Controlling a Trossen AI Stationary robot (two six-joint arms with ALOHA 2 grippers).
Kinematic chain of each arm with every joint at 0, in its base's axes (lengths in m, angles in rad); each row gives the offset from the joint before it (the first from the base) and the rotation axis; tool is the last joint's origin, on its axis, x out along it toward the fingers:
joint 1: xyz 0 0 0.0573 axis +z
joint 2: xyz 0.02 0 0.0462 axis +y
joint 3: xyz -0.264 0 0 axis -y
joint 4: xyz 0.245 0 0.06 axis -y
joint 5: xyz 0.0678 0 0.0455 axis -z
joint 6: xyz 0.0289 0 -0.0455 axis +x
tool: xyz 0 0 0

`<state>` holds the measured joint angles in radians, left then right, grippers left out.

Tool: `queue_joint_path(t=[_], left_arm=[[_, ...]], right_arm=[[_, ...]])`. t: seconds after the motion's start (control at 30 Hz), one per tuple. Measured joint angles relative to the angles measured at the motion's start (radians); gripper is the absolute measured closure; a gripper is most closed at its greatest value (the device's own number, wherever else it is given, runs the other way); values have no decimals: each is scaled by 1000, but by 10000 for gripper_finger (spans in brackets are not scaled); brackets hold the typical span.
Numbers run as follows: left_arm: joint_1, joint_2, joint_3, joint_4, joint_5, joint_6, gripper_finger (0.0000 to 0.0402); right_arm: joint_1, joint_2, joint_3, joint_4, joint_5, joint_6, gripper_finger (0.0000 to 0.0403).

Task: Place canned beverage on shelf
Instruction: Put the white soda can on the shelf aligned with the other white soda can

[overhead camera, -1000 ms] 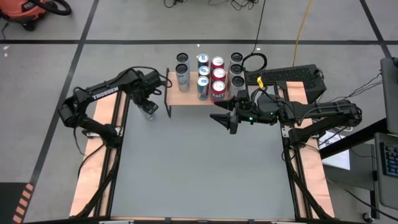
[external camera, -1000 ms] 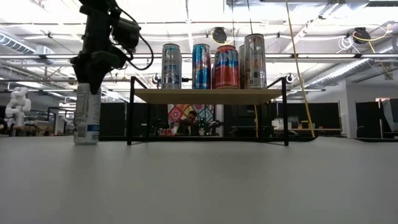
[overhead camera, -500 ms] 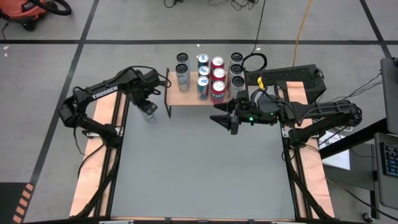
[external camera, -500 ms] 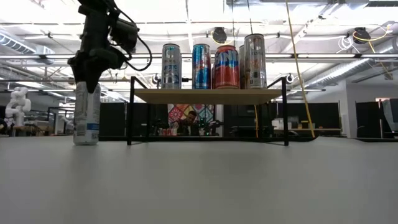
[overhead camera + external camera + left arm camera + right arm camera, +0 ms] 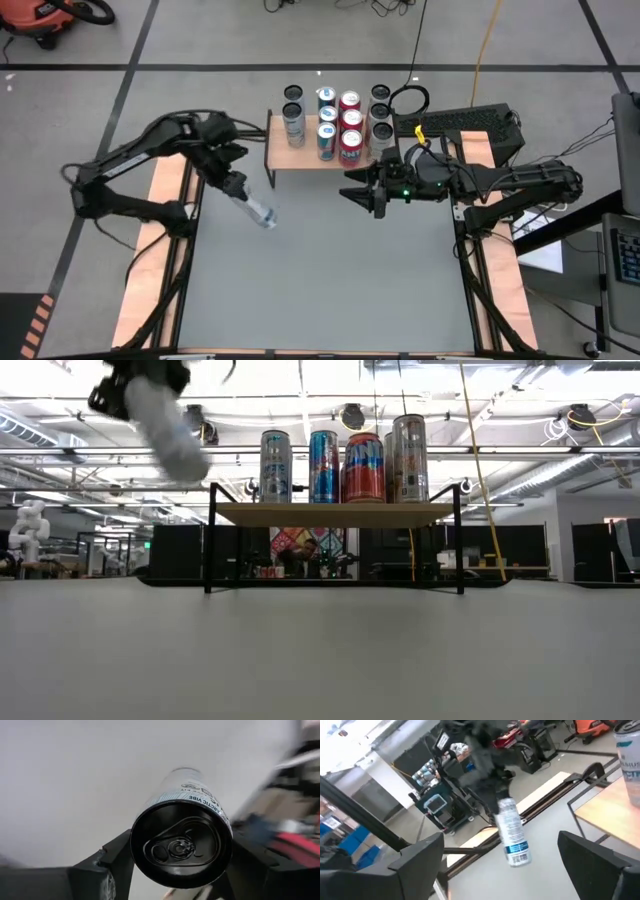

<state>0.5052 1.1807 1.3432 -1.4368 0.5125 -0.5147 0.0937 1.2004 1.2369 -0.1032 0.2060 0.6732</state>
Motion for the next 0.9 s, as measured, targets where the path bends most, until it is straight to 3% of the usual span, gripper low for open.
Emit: queue_joint_path(t=[0.27,0.43,0.63,0.9], left_arm=[[-175,-92,72,368,50,-267,164],[-271,-89,113,628,-59,-288,164],[-360,-76,117,904,-203,-200,164],[-408,-34,117,983,-267,-24,164]], right_arm=[[3,-17,18,-34,-105,83,48],[3,-18,112,-66,-132,58,48],[2,-16,203,-158,-137,-93,48],[2,-15,243,-186,-99,-190,24]])
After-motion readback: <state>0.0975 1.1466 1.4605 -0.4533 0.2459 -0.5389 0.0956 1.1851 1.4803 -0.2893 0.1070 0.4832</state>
